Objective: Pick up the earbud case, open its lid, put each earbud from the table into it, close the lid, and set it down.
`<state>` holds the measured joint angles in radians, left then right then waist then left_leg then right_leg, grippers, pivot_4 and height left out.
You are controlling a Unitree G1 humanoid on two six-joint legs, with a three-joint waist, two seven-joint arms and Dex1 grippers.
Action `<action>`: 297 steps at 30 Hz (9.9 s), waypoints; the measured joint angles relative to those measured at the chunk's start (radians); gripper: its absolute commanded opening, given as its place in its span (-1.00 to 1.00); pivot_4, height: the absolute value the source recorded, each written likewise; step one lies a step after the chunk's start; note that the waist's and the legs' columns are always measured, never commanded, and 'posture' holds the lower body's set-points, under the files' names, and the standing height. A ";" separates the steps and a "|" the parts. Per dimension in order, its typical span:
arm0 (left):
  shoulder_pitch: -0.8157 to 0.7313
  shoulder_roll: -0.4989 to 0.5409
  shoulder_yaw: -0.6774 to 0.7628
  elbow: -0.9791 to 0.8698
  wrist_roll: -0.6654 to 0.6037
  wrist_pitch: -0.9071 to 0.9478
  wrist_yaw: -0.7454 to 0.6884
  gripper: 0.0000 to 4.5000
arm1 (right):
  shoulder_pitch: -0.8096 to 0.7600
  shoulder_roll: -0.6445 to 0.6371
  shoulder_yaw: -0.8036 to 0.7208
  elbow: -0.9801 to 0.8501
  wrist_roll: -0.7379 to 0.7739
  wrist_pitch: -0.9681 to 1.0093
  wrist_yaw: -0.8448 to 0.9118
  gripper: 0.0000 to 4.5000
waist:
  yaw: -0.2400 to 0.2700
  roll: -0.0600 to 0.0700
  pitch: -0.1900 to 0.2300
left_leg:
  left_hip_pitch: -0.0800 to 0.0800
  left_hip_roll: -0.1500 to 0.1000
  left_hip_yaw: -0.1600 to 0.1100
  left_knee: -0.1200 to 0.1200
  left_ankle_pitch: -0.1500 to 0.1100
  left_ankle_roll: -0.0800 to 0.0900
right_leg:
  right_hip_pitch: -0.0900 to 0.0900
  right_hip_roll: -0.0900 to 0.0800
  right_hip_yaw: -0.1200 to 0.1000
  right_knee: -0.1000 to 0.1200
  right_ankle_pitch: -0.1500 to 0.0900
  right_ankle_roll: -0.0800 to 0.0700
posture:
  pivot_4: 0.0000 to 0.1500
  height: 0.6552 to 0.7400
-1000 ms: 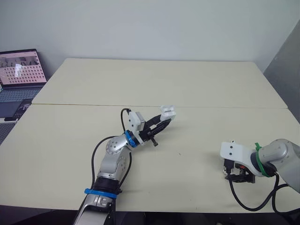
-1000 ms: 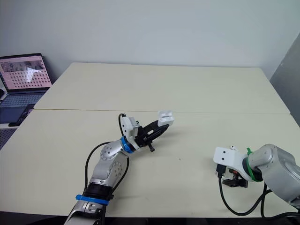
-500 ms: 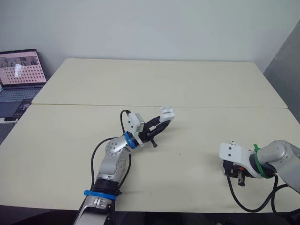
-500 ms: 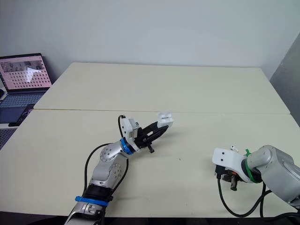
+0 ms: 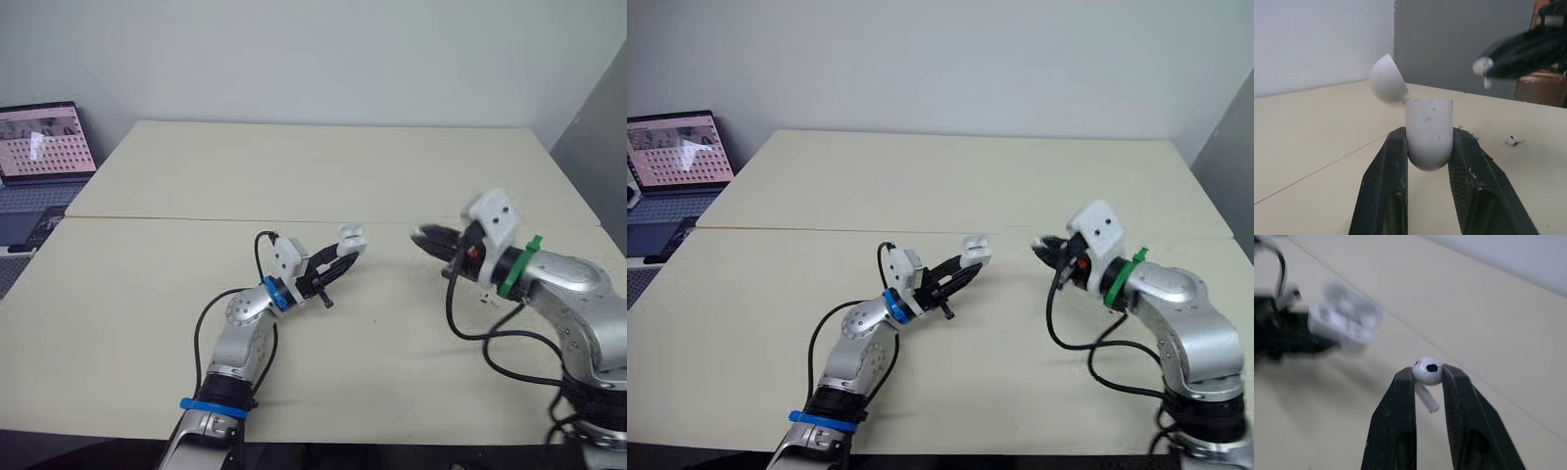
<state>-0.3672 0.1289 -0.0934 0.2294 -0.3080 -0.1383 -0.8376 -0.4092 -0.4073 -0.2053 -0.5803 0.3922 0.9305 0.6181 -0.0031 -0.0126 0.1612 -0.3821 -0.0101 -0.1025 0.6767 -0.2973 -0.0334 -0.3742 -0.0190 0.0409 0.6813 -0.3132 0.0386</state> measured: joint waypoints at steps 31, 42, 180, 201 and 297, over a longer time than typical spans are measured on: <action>-0.030 -0.073 -0.020 -0.086 -0.005 0.019 0.073 -0.66 | 0.071 0.371 0.091 0.016 0.262 -0.087 -0.363 -0.83 | -0.025 0.002 -0.001 | 0.000 0.000 0.000 -0.001 0.000 0.000 | -0.001 0.001 0.000 0.001 0.000 0.000 | 1.00 1.00; -0.031 -0.081 -0.027 -0.106 -0.005 0.044 0.089 -0.66 | 0.084 0.337 0.119 0.016 0.268 -0.122 -0.363 -0.83 | -0.026 0.002 -0.001 | 0.000 0.000 0.000 -0.001 0.000 0.000 | -0.001 0.001 0.000 0.001 0.000 0.000 | 1.00 1.00; 0.009 -0.012 -0.036 -0.097 0.019 0.029 0.041 -0.66 | 0.195 -0.733 0.286 0.125 -0.072 0.420 0.332 -0.08 | 0.000 0.001 0.004 | 0.001 0.000 0.002 0.000 0.000 0.000 | 0.001 -0.001 0.001 -0.002 0.001 0.002 | 1.00 1.00; 0.011 -0.015 -0.037 -0.097 0.019 0.029 0.044 -0.66 | 0.197 -0.425 0.137 0.183 -0.051 -0.217 0.240 -0.82 | -0.001 0.000 0.005 | 0.000 -0.001 0.003 0.000 0.000 0.000 | 0.000 0.000 0.002 -0.002 0.001 0.002 | 1.00 1.00; 0.040 0.057 -0.054 -0.261 -0.301 0.435 -0.242 -0.66 | 0.048 -0.257 0.070 0.184 0.490 -0.096 0.102 -0.99 | -0.002 0.001 0.005 | 0.000 0.000 0.001 -0.001 0.000 0.000 | 0.000 0.000 0.001 -0.002 0.001 0.001 | 1.00 1.00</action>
<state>-0.3276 0.1860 -0.1473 -0.0319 -0.6093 0.2966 -1.0796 -0.3609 -0.6639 -0.1354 -0.3966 0.8823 0.8346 0.7203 -0.0051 -0.0112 0.1664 -0.3823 -0.0105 -0.1011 0.6761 -0.2976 -0.0330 -0.3741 -0.0192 0.0423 0.6793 -0.3126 0.0401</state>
